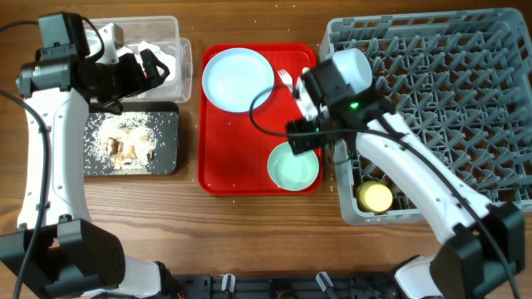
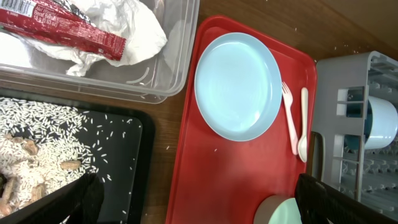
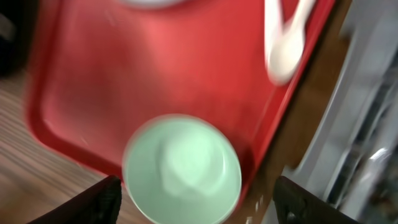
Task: Sort waste into correct bins and load items into the dishwasher rack
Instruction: 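Grasp the green bowl on the red tray with the right gripper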
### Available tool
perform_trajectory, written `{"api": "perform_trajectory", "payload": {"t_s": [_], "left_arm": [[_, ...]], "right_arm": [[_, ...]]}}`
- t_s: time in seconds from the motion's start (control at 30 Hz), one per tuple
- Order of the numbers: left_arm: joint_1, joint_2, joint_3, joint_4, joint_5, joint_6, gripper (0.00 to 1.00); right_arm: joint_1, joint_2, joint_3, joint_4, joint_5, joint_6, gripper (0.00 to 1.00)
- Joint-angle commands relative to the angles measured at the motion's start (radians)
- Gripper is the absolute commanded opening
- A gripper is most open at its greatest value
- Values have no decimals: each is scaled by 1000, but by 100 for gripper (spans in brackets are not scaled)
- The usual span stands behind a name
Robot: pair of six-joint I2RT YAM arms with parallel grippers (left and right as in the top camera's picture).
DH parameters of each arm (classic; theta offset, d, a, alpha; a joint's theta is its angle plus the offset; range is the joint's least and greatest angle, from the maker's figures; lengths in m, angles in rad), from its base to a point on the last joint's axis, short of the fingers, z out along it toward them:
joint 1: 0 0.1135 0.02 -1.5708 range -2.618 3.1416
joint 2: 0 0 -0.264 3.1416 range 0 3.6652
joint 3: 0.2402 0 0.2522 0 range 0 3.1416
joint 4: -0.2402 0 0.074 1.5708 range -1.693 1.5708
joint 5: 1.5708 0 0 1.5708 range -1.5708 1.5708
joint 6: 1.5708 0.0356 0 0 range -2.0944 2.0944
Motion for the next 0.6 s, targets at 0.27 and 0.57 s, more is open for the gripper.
{"api": "perform_trajectory", "payload": {"t_s": [0.27,0.57], "left_arm": [[7,-3,8,2,-5,17,100],[7,-3,8,2,-5,17,100]], "right_arm": [[7,223,-106,42,113,-74,55],[7,203,-32,-30,97,-31,4]]}}
